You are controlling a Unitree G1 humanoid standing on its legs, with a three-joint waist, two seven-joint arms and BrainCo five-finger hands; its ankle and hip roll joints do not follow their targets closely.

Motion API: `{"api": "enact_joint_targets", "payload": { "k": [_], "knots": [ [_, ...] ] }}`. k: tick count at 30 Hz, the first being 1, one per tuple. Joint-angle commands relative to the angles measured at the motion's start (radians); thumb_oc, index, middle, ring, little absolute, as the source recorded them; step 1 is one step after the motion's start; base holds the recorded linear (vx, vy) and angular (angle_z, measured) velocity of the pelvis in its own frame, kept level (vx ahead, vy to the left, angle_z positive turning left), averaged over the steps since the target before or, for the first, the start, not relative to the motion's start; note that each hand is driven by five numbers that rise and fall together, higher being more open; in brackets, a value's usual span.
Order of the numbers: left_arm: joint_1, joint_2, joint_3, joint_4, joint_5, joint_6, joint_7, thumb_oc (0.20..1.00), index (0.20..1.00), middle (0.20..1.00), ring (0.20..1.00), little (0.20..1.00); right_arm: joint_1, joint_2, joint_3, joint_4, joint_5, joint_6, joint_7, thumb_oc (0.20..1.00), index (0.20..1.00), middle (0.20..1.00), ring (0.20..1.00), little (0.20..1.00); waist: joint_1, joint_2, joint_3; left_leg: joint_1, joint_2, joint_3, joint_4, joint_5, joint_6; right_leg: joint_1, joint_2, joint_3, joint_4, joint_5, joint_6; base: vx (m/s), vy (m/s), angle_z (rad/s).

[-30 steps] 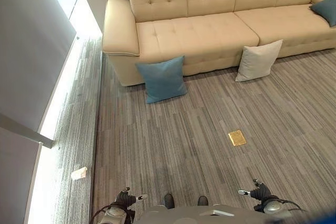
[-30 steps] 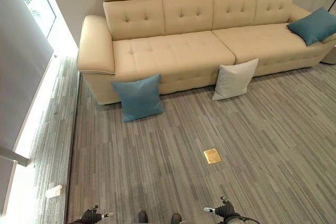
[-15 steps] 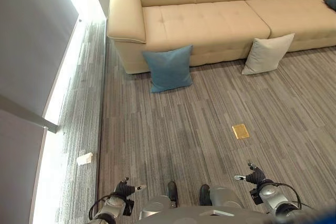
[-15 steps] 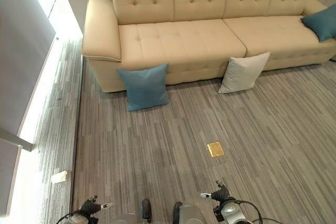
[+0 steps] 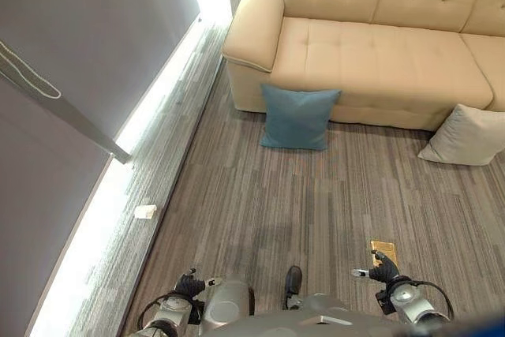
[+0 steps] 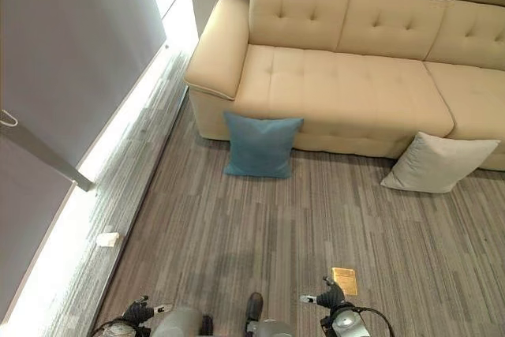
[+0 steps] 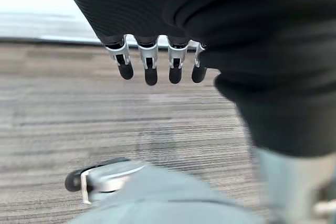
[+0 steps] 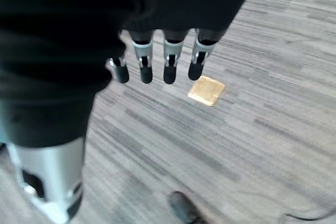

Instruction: Pick up all the scattered cushions and arrange them neatly on the sofa.

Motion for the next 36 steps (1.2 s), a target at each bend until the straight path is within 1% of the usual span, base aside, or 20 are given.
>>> {"api": "enact_joint_targets", "payload": {
  "k": [1, 2, 5, 8, 10, 13, 16, 17, 18, 20, 22, 24, 26, 27, 28, 30, 32, 34, 35, 36],
  "knots": [
    [-0.011, -0.016, -0.041, -0.016, 0.012, -0.002, 0.010, 1.000, 1.000, 1.000, 1.000, 1.000, -0.016, -0.043, -0.013, -0.010, 0.043, -0.008, -0.005, 1.000, 1.000, 1.000, 1.000, 1.000, -0.029, 0.014, 0.014, 0.093, -0.004, 0.023, -0.323, 0.023, 0.056, 0.061, -0.055, 0.070, 0.092, -0.120, 0.133, 0.23, 0.005, 0.12],
    [-0.005, -0.012, -0.035, -0.012, 0.016, 0.000, 0.013, 1.000, 1.000, 1.000, 1.000, 1.000, -0.016, -0.038, -0.010, -0.001, 0.043, -0.007, -0.007, 1.000, 1.000, 1.000, 1.000, 1.000, -0.019, 0.019, 0.010, 0.074, 0.001, 0.038, -0.397, 0.069, 0.053, 0.082, -0.043, 0.071, 0.084, -0.130, 0.137, 0.22, 0.005, 0.04],
    [0.003, -0.007, -0.026, -0.007, 0.015, 0.006, 0.013, 1.000, 1.000, 1.000, 1.000, 1.000, -0.010, -0.026, -0.012, -0.005, 0.048, -0.002, -0.002, 1.000, 1.000, 1.000, 1.000, 1.000, -0.017, 0.023, -0.002, 0.088, 0.012, 0.081, -0.453, 0.094, 0.051, 0.097, -0.029, 0.078, 0.090, -0.143, 0.140, 0.21, 0.067, -0.01],
    [0.020, -0.008, -0.019, 0.002, 0.024, 0.010, 0.009, 1.000, 1.000, 1.000, 1.000, 1.000, -0.015, -0.010, 0.006, -0.011, 0.027, 0.002, 0.004, 1.000, 1.000, 1.000, 1.000, 1.000, -0.011, 0.023, -0.036, 0.162, -0.026, 0.073, -0.515, 0.071, 0.077, 0.111, -0.042, 0.101, 0.123, -0.152, 0.163, 0.34, 0.195, -0.36],
    [0.014, -0.002, -0.024, -0.015, 0.026, 0.012, 0.008, 1.000, 1.000, 1.000, 1.000, 1.000, -0.027, -0.007, 0.014, -0.026, 0.009, 0.008, 0.007, 1.000, 1.000, 1.000, 1.000, 1.000, -0.008, 0.029, -0.045, 0.195, -0.046, 0.078, -0.528, 0.042, 0.104, 0.080, -0.064, 0.111, 0.218, -0.146, 0.196, 0.26, 0.217, -0.46],
    [0.008, 0.005, -0.027, -0.022, 0.033, 0.013, 0.006, 1.000, 1.000, 1.000, 1.000, 1.000, -0.034, -0.009, 0.014, -0.041, 0.004, 0.009, 0.007, 1.000, 1.000, 1.000, 1.000, 1.000, -0.011, 0.035, -0.041, 0.215, -0.059, 0.073, -0.523, 0.015, 0.129, 0.037, -0.084, 0.117, 0.326, -0.126, 0.216, 0.16, 0.143, -0.02],
    [0.010, 0.016, -0.015, -0.019, 0.025, 0.012, 0.012, 1.000, 1.000, 1.000, 1.000, 1.000, -0.039, -0.009, 0.015, -0.071, 0.000, 0.006, 0.008, 1.000, 1.000, 1.000, 1.000, 1.000, -0.017, 0.060, -0.024, 0.266, -0.061, 0.076, -0.540, -0.010, 0.157, -0.071, -0.126, 0.096, 0.517, -0.035, 0.241, 0.21, 0.120, -0.23],
    [0.010, 0.016, -0.017, -0.017, 0.028, 0.010, 0.011, 1.000, 1.000, 1.000, 1.000, 1.000, -0.040, -0.013, 0.016, -0.073, -0.001, 0.006, 0.008, 1.000, 1.000, 1.000, 1.000, 1.000, -0.026, 0.067, -0.020, 0.288, -0.062, 0.066, -0.558, -0.009, 0.154, -0.098, -0.116, 0.100, 0.509, -0.048, 0.231, 0.40, 0.025, -0.47],
    [0.004, 0.015, -0.023, -0.009, 0.036, 0.011, 0.008, 1.000, 1.000, 1.000, 1.000, 1.000, -0.045, -0.022, 0.019, -0.074, 0.000, 0.007, 0.007, 1.000, 1.000, 1.000, 1.000, 1.000, -0.045, 0.072, -0.011, 0.319, -0.067, 0.046, -0.579, -0.013, 0.146, -0.144, -0.086, 0.115, 0.404, -0.072, 0.216, 0.36, -0.057, -0.40],
    [-0.001, 0.011, -0.026, -0.003, 0.040, 0.007, 0.009, 1.000, 1.000, 1.000, 1.000, 1.000, -0.046, -0.032, 0.023, -0.074, -0.005, 0.010, 0.009, 1.000, 1.000, 1.000, 1.000, 1.000, -0.071, 0.069, 0.004, 0.353, -0.080, 0.015, -0.583, -0.031, 0.137, -0.187, -0.067, 0.146, 0.272, -0.039, 0.216, 0.34, -0.111, 0.00],
    [-0.004, 0.006, -0.029, 0.005, 0.047, 0.007, 0.010, 1.000, 1.000, 1.000, 1.000, 1.000, -0.036, -0.037, 0.020, -0.074, -0.003, 0.009, 0.010, 1.000, 1.000, 1.000, 1.000, 1.000, -0.079, 0.061, 0.006, 0.369, -0.085, -0.007, -0.544, -0.072, 0.133, -0.163, -0.058, 0.170, 0.259, -0.041, 0.207, 0.28, -0.163, 0.51],
    [0.001, -0.001, -0.030, 0.008, 0.046, 0.005, 0.002, 1.000, 1.000, 1.000, 1.000, 1.000, -0.023, -0.039, 0.012, -0.069, 0.001, 0.007, 0.013, 1.000, 1.000, 1.000, 1.000, 1.000, -0.085, 0.060, -0.001, 0.372, -0.077, -0.016, -0.509, -0.081, 0.117, -0.145, -0.051, 0.170, 0.256, -0.051, 0.193, 0.23, -0.165, 0.77],
    [0.004, -0.004, -0.035, 0.006, 0.050, 0.004, -0.002, 1.000, 1.000, 1.000, 1.000, 1.000, -0.006, -0.038, 0.002, -0.061, 0.009, 0.002, 0.017, 1.000, 1.000, 1.000, 1.000, 1.000, -0.093, 0.056, -0.007, 0.362, -0.058, -0.007, -0.441, -0.057, 0.082, -0.100, -0.039, 0.158, 0.225, -0.063, 0.172, 0.18, -0.230, 0.72],
    [-0.008, -0.002, -0.049, -0.010, 0.050, 0.005, -0.005, 1.000, 1.000, 1.000, 1.000, 1.000, -0.004, -0.041, 0.002, -0.061, 0.021, -0.001, 0.016, 1.000, 1.000, 1.000, 1.000, 1.000, -0.089, 0.035, 0.010, 0.267, -0.029, -0.001, -0.239, 0.026, 0.043, -0.054, -0.038, 0.155, 0.192, -0.066, 0.146, 0.09, -0.275, 0.62],
    [-0.016, 0.000, -0.055, -0.026, 0.043, 0.006, -0.001, 1.000, 1.000, 1.000, 1.000, 1.000, -0.006, -0.043, 0.004, -0.063, 0.030, -0.002, 0.012, 1.000, 1.000, 1.000, 1.000, 1.000, -0.084, 0.022, 0.024, 0.212, -0.013, 0.007, -0.143, 0.051, 0.037, -0.039, -0.041, 0.151, 0.183, -0.068, 0.132, 0.05, -0.233, 0.60],
    [-0.025, 0.000, -0.058, -0.042, 0.027, 0.008, 0.002, 1.000, 1.000, 1.000, 1.000, 1.000, -0.005, -0.039, 0.004, -0.040, 0.042, 0.006, 0.013, 1.000, 1.000, 1.000, 1.000, 1.000, -0.072, 0.010, 0.031, 0.159, 0.011, 0.036, -0.095, 0.046, 0.049, -0.008, -0.039, 0.140, 0.161, -0.084, 0.114, 0.08, -0.144, 0.31],
    [-0.025, -0.002, -0.062, -0.046, 0.019, 0.008, 0.003, 1.000, 1.000, 1.000, 1.000, 1.000, -0.002, -0.037, 0.004, -0.028, 0.050, 0.009, 0.013, 1.000, 1.000, 1.000, 1.000, 1.000, -0.061, 0.006, 0.027, 0.122, 0.008, 0.043, -0.140, 0.026, 0.063, 0.012, -0.039, 0.142, 0.151, -0.098, 0.115, 0.18, -0.081, -0.19],
    [-0.020, -0.003, -0.067, -0.042, 0.025, 0.012, 0.004, 1.000, 1.000, 1.000, 1.000, 1.000, 0.001, -0.036, 0.004, -0.020, 0.051, 0.008, 0.012, 1.000, 1.000, 1.000, 1.000, 1.000, -0.054, 0.006, 0.017, 0.113, 0.001, 0.041, -0.251, 0.007, 0.073, 0.033, -0.037, 0.145, 0.141, -0.118, 0.124, 0.27, 0.029, -0.04],
    [-0.016, -0.003, -0.065, -0.035, 0.027, 0.014, 0.004, 1.000, 1.000, 1.000, 1.000, 1.000, -0.001, -0.035, 0.007, -0.009, 0.048, 0.009, 0.010, 1.000, 1.000, 1.000, 1.000, 1.000, -0.041, 0.018, 0.010, 0.096, -0.006, 0.014, -0.362, 0.040, 0.070, 0.053, -0.021, 0.156, 0.139, -0.136, 0.128, 0.33, 0.079, -0.09],
    [-0.013, -0.003, -0.064, -0.031, 0.027, 0.014, 0.008, 1.000, 1.000, 1.000, 1.000, 1.000, -0.003, -0.035, 0.009, -0.008, 0.044, 0.008, 0.007, 1.000, 1.000, 1.000, 1.000, 1.000, -0.033, 0.022, 0.012, 0.082, -0.009, -0.008, -0.399, 0.070, 0.062, 0.067, -0.014, 0.165, 0.140, -0.146, 0.130, 0.32, 0.095, 0.02]
  ]
}}
